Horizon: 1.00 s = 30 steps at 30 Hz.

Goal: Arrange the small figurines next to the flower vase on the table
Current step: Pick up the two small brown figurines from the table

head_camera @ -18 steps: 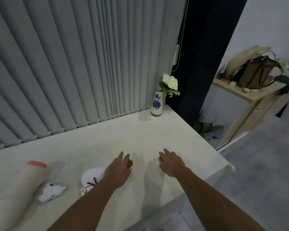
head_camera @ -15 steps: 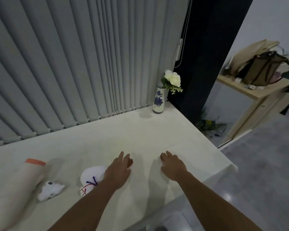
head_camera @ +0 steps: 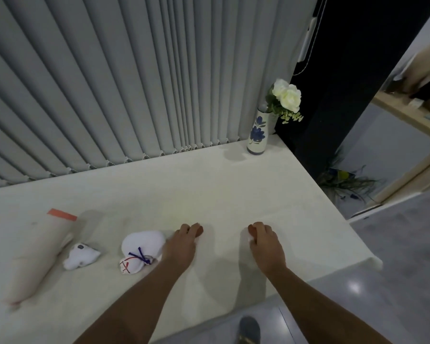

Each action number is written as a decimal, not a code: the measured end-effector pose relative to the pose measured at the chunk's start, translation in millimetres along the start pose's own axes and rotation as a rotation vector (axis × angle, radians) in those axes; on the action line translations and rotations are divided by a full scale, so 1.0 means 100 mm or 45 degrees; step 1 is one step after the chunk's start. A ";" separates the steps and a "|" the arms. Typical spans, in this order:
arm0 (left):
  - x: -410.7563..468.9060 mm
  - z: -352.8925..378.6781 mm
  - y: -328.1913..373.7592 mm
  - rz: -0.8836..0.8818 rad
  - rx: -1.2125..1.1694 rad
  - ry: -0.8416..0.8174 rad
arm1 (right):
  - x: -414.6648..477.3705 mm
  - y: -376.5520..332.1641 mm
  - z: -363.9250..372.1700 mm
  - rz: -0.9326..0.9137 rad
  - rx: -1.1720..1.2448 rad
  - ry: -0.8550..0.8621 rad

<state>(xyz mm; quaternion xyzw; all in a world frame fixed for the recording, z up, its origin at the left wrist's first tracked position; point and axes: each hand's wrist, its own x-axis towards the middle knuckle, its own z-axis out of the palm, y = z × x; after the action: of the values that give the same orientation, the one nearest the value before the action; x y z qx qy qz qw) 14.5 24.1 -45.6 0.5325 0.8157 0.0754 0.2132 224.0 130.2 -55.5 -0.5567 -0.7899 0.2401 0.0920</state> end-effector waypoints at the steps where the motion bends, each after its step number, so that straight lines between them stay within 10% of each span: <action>1: 0.00 0.00 0.02 -0.020 -0.008 0.021 | 0.01 0.03 0.00 -0.020 0.001 -0.002; 30: 0.56 -0.01 1.13 -0.083 -0.559 0.255 | 0.63 0.31 -0.59 0.053 0.573 -0.059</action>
<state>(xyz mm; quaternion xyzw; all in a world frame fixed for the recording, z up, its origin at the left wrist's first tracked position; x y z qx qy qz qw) 89.1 122.7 -20.5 0.4367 0.8135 0.2963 0.2443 251.8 212.9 -27.0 -0.5328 -0.7067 0.4248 0.1906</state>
